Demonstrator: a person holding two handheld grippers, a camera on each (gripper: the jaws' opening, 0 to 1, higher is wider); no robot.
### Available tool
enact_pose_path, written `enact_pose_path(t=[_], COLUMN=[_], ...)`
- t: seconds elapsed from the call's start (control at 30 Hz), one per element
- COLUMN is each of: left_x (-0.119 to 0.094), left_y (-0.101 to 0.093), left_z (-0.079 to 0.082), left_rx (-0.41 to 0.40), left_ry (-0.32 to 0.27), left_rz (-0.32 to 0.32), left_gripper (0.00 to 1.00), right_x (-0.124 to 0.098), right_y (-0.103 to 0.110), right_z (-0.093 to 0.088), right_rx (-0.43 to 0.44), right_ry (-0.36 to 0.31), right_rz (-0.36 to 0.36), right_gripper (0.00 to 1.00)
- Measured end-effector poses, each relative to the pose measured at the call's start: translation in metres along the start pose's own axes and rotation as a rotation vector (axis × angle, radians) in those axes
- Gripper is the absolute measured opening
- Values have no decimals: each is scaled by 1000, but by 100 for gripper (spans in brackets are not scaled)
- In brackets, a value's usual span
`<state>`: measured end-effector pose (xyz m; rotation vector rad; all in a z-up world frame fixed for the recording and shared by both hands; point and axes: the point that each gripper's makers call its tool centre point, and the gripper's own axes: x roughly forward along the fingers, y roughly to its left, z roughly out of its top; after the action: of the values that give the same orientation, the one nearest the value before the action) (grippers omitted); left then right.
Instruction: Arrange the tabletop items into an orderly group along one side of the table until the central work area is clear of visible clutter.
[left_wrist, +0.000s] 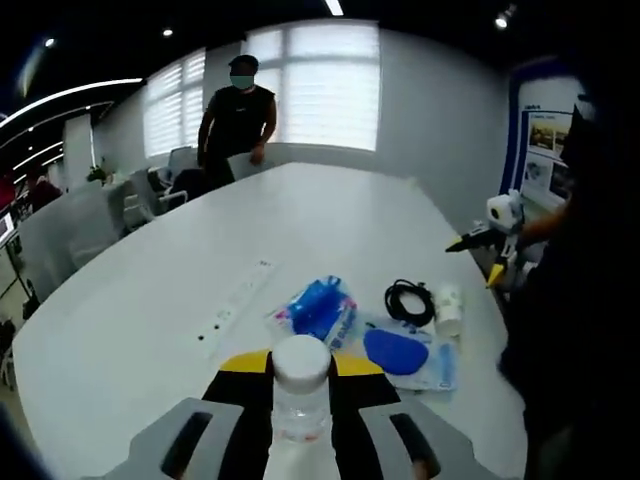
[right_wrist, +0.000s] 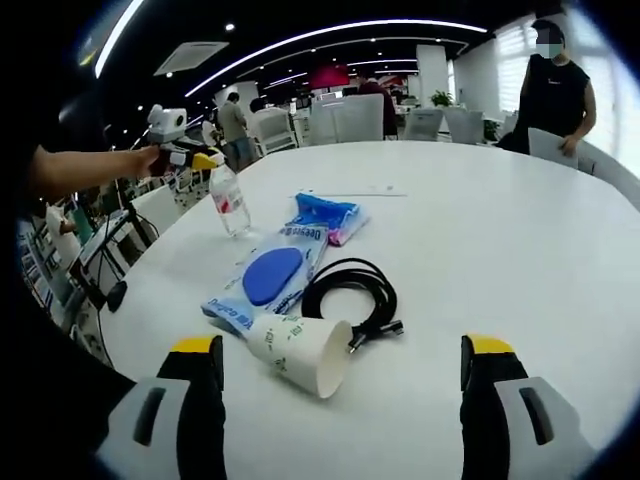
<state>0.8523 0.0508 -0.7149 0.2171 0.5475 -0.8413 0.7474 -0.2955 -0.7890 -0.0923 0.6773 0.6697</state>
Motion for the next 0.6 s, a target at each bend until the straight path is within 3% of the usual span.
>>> enact_pose_path(t=[0.37, 0.6], left_x=[-8, -9], left_y=[6, -6], left_z=[-4, 1], left_rx=[9, 22], left_ry=[-7, -27], left_rz=[-29, -47], left_gripper=[19, 22], right_x=[3, 4], right_y=[-3, -2], right_z=[0, 0], right_rx=[5, 3], right_ry=[2, -2], right_rz=[-1, 7], right_gripper=[93, 93])
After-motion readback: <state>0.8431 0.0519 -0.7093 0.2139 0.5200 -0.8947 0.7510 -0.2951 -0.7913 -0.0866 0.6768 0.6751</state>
